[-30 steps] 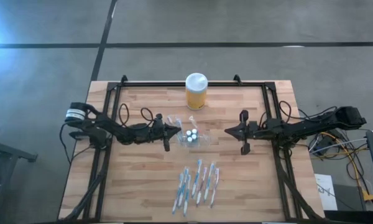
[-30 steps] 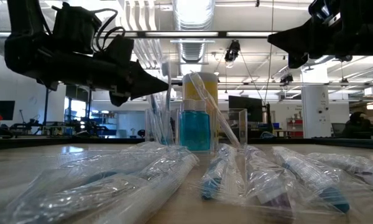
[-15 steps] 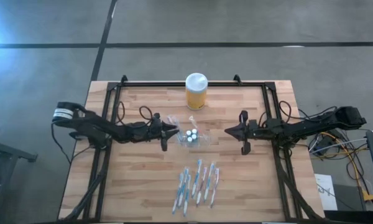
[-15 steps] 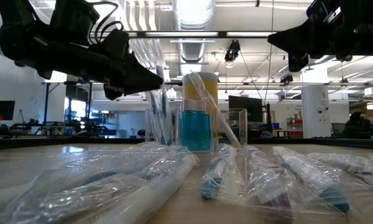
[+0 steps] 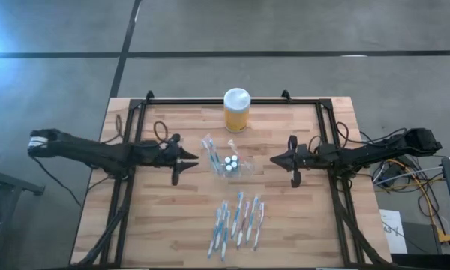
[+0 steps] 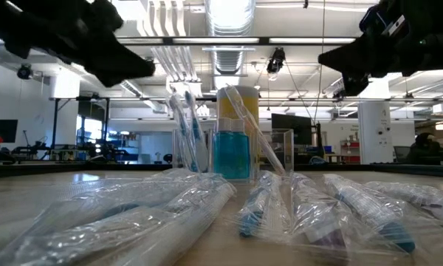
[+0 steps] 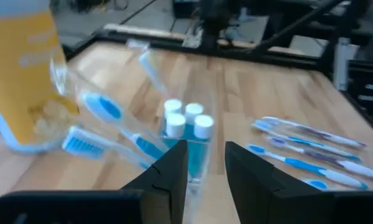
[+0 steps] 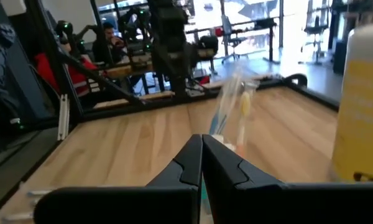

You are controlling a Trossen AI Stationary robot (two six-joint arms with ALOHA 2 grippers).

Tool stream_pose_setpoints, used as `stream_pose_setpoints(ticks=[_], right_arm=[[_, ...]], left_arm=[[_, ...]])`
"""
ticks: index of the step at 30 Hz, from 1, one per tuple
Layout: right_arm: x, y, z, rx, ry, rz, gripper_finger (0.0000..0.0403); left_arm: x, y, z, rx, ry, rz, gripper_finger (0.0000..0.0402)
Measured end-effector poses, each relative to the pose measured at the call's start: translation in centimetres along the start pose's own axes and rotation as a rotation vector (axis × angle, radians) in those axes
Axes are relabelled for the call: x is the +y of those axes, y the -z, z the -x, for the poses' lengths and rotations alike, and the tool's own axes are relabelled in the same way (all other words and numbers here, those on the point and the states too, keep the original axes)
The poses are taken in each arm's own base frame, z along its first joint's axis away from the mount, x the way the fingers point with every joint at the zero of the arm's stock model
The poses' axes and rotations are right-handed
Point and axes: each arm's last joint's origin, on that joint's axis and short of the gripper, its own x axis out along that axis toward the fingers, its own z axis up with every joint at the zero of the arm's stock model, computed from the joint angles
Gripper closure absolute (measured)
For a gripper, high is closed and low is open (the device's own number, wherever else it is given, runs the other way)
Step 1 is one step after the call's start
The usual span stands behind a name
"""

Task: Pick & Place toothbrushing station
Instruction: Put the violet toothbrush into the transparent organizer

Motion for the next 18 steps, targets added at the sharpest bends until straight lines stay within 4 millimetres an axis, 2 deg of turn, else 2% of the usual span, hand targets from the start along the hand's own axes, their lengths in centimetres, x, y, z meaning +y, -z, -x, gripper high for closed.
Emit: stream_pose_setpoints(ticks=[5,9,14,18], right_arm=[[-0.1,0.4,0.0,0.041,0.011,-0.094,0.0394],[-0.1,0.7,0.0,0.068,0.024,-0.166,0.0394],[0.0,0.8,0.1,0.075,0.046,-0.258,0.0394],[1.0,0.1,-0.4,0.103,0.079,-0.276,0.0394]], left_arm=[[0.0,-0.4,2.9,-0.088,0.067,-0.12,0.0297],[0.2,0.4,4.6,-0.169,0.107,-0.191,0.0323],[0.4,2.1,5.6,-0.212,0.151,-0.232,0.0391],[0.6,2.7,6.0,-0.236,0.151,-0.253,0.0394]])
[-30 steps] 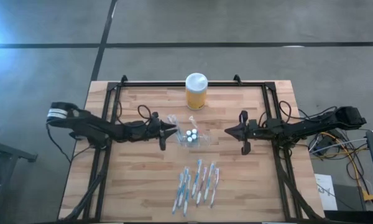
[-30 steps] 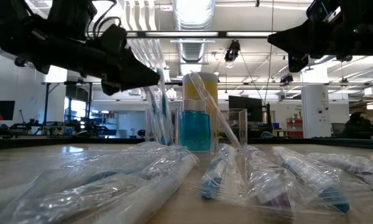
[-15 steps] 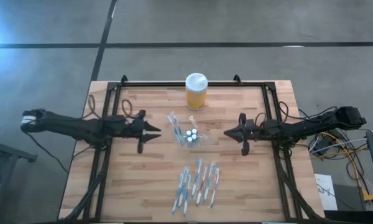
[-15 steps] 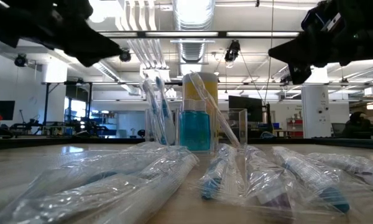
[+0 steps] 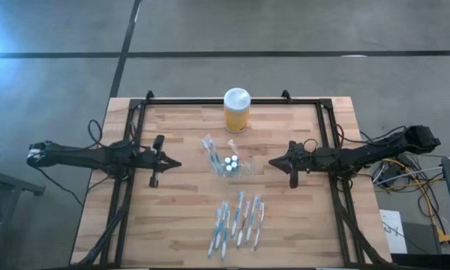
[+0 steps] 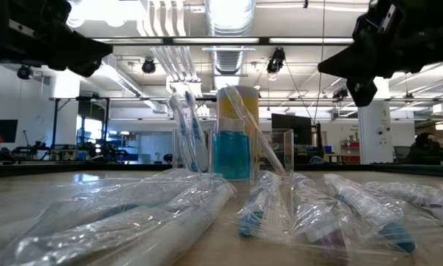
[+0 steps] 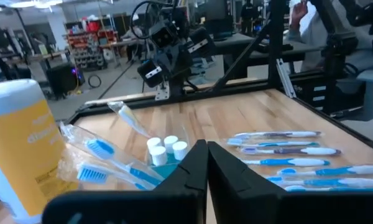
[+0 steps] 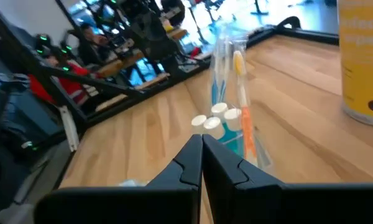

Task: Pick & Place toothbrushing station
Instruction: Put the violet toothbrush into the transparent organizer

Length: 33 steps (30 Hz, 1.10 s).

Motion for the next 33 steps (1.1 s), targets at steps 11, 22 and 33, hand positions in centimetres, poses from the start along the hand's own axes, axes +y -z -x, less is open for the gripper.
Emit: stream_pose_setpoints(ticks=[11,22,33], right_arm=[[6.5,-3.8,0.3,0.185,0.217,0.007,0.0394],[13.8,-3.7,-3.2,0.327,0.369,0.002,0.0394],[18.5,-1.8,-8.8,0.505,0.645,-0.129,0.0394]], left_arm=[[0.0,-0.5,0.3,-0.035,0.022,0.069,0.0398],[-0.1,0.5,0.3,0.076,0.028,0.16,0.0388],[-0.2,1.1,0.4,0.144,0.032,0.216,0.0388]])
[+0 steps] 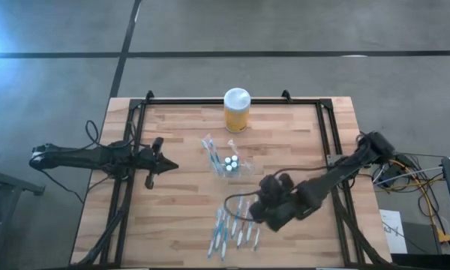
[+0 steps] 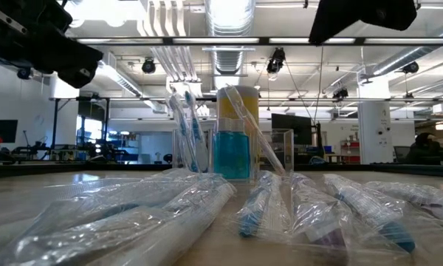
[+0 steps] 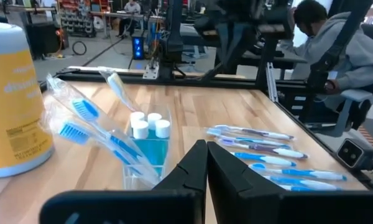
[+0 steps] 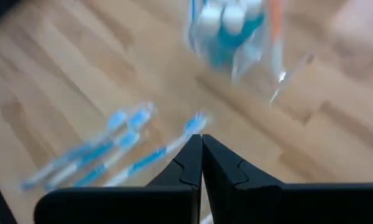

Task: Pick & Place toothbrushing station
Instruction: Put the violet toothbrush into the transparent organizer

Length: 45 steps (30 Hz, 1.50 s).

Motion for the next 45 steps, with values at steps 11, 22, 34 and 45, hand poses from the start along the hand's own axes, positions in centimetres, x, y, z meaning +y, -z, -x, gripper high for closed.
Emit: stream_pose_setpoints(ticks=[11,22,34,45], right_arm=[[5.7,2.8,-5.1,0.131,0.024,0.152,0.038],[7.6,3.1,-6.9,0.177,-0.079,0.05,0.0268],[5.1,5.5,-6.0,0.396,0.184,-0.175,0.0225],[3.4,6.9,-7.6,0.432,0.269,-0.22,0.0225]], left_arm=[[-0.2,0.3,0.0,0.04,0.063,0.051,0.0389],[-0.2,0.4,0.0,0.042,0.067,0.058,0.0392],[-0.3,0.5,0.0,0.062,0.104,0.087,0.039],[-0.3,0.5,0.0,0.065,0.108,0.104,0.039]])
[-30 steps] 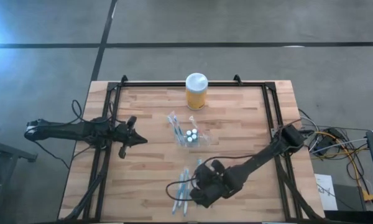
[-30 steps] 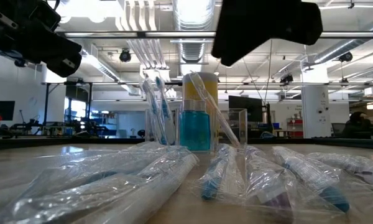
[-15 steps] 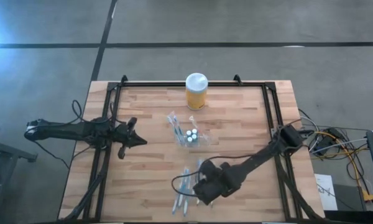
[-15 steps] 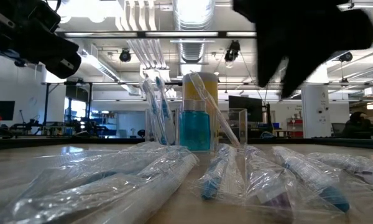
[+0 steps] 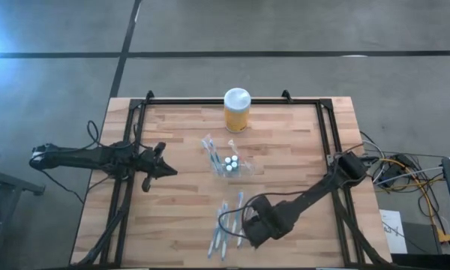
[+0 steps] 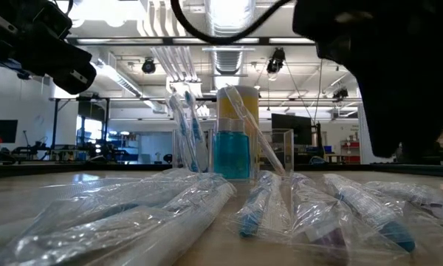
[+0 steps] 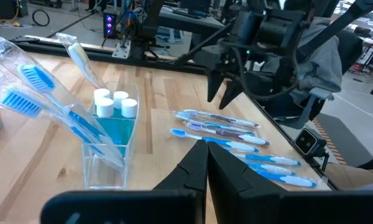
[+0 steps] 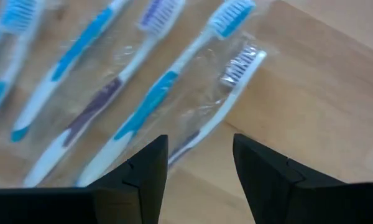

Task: Pick & Place toothbrushing station
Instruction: Put the violet toothbrush into the transparent organizer

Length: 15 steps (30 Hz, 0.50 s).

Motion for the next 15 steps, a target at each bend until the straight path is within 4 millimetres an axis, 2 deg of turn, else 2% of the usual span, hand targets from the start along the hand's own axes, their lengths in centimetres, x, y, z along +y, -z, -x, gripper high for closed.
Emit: stream_pose_setpoints(ticks=[9,15], right_arm=[[-1.1,0.0,-3.3,0.012,-0.032,-0.044,0.0225],[-1.5,-0.6,-4.4,0.066,-0.047,-0.013,0.0232]], left_arm=[[0.0,0.0,0.0,0.0,0.0,-0.002,0.039],[0.0,0.0,0.0,0.001,-0.001,-0.002,0.039]])
